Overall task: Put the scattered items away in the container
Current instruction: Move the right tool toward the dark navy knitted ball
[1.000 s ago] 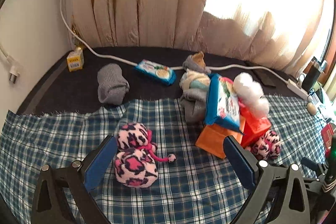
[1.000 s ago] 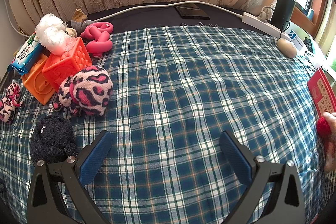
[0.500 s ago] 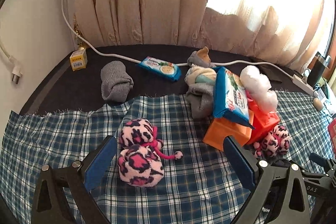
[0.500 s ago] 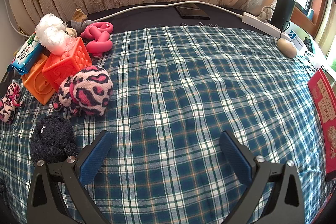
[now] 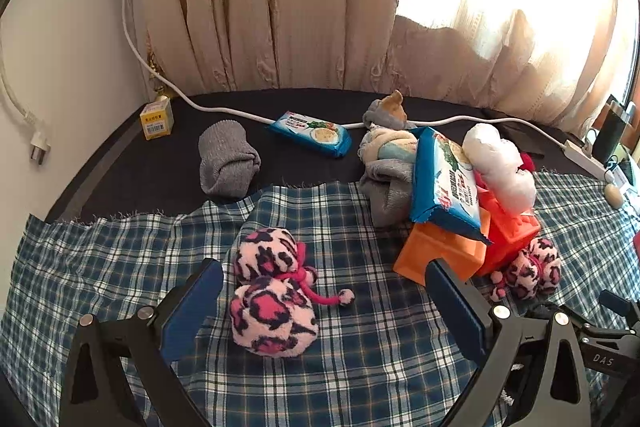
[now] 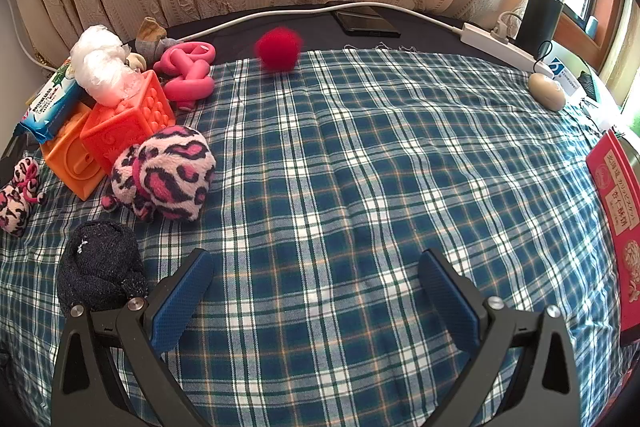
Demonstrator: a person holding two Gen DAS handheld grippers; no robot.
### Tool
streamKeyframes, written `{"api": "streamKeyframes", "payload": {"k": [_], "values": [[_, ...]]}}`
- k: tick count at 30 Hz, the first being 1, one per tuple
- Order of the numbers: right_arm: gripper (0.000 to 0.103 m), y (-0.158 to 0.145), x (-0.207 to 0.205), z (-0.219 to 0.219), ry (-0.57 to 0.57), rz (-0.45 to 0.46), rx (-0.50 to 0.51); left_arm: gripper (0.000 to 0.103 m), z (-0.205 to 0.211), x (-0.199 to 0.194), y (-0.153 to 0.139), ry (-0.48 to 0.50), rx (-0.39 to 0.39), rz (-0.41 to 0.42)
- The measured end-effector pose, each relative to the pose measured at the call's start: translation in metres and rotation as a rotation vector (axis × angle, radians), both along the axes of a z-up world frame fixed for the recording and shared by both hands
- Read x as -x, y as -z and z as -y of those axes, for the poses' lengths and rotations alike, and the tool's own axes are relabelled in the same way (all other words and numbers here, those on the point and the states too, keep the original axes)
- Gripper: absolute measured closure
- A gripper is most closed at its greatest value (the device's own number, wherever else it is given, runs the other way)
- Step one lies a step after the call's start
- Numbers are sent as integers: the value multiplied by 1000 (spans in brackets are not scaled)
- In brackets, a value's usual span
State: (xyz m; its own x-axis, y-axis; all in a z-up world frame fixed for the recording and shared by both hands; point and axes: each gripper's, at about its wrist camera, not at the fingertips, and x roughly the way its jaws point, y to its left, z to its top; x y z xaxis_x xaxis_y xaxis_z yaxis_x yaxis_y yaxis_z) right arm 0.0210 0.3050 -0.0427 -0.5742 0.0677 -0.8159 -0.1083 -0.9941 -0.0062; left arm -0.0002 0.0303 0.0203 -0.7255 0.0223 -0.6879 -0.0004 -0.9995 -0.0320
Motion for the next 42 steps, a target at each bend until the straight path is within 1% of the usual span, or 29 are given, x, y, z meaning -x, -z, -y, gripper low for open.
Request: {"api": "streamKeyframes", "payload": {"k": [8, 15, 21, 24, 27, 30, 32, 35, 42], "values": [[1, 0, 1, 1, -1, 0, 0, 1, 0, 4, 4, -2, 6, 17], [1, 0, 1, 2, -8, 0, -2, 1, 4, 5, 6, -13, -15, 30], [1, 0, 0, 0, -9, 4, 4, 1, 2, 5, 9, -17, 9, 41], [1, -3, -5, -5, -5, -13, 41, 1, 2, 4, 7, -15, 8, 37], [1, -12, -14, -12, -2, -67, 96, 1, 3, 2, 6, -11, 1, 36], [1, -32, -30, -10, -40, -164, 120, 1, 2, 1, 5, -6, -1, 38], [1, -40, -38, -4, -88, -201, 136, 1, 1, 0, 4, -1, -1, 34], [1, -44, -43, 9, -162, -204, 155, 1, 0, -1, 4, 5, -2, 31], [1, -37, -44, 29, -240, -167, 177, 1, -3, -5, 3, 18, -4, 29]]}}
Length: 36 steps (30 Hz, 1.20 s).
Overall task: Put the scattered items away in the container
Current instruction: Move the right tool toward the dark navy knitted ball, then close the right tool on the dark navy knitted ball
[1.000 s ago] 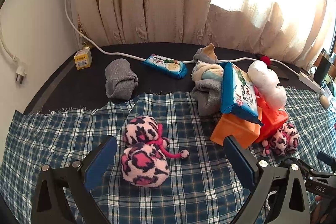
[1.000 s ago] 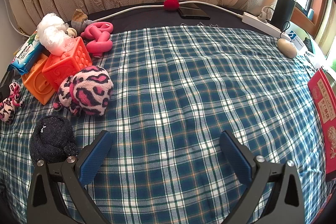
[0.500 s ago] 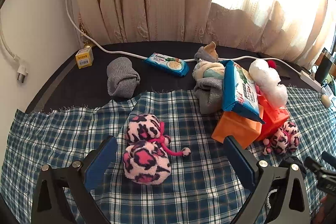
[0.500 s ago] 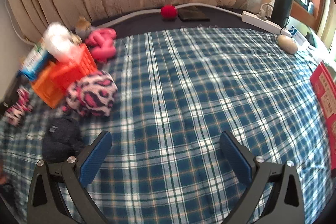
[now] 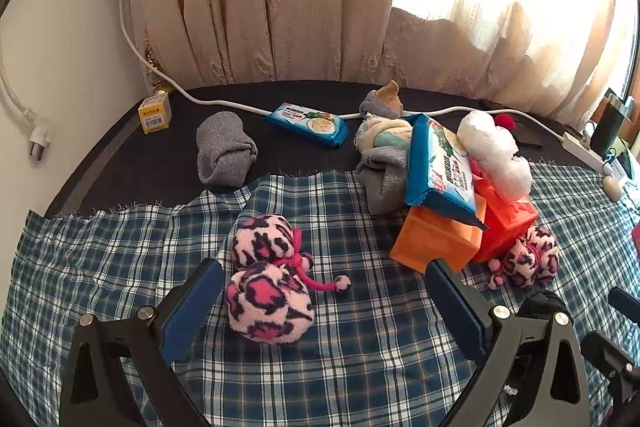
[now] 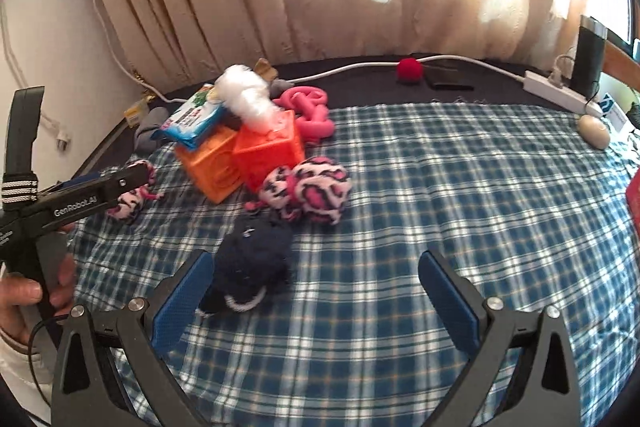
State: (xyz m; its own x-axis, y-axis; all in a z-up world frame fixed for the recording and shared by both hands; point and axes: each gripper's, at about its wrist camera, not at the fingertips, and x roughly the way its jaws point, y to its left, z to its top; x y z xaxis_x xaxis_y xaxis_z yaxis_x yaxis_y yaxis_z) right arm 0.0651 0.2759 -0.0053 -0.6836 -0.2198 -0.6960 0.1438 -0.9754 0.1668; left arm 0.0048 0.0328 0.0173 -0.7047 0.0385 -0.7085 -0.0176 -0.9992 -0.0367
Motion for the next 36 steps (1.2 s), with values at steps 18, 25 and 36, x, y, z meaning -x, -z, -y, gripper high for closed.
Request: {"api": "streamKeyframes", "payload": {"k": [18, 25, 36], "values": [[10, 14, 15, 32, -67, 72, 2, 1, -12, -2, 3, 43, 35, 13], [31, 28, 26, 42, -93, 127, -17, 1, -11, 0, 6, 38, 36, 28], [49, 27, 24, 41, -84, 103, -12, 1, -13, 4, 6, 65, -3, 34]]}}
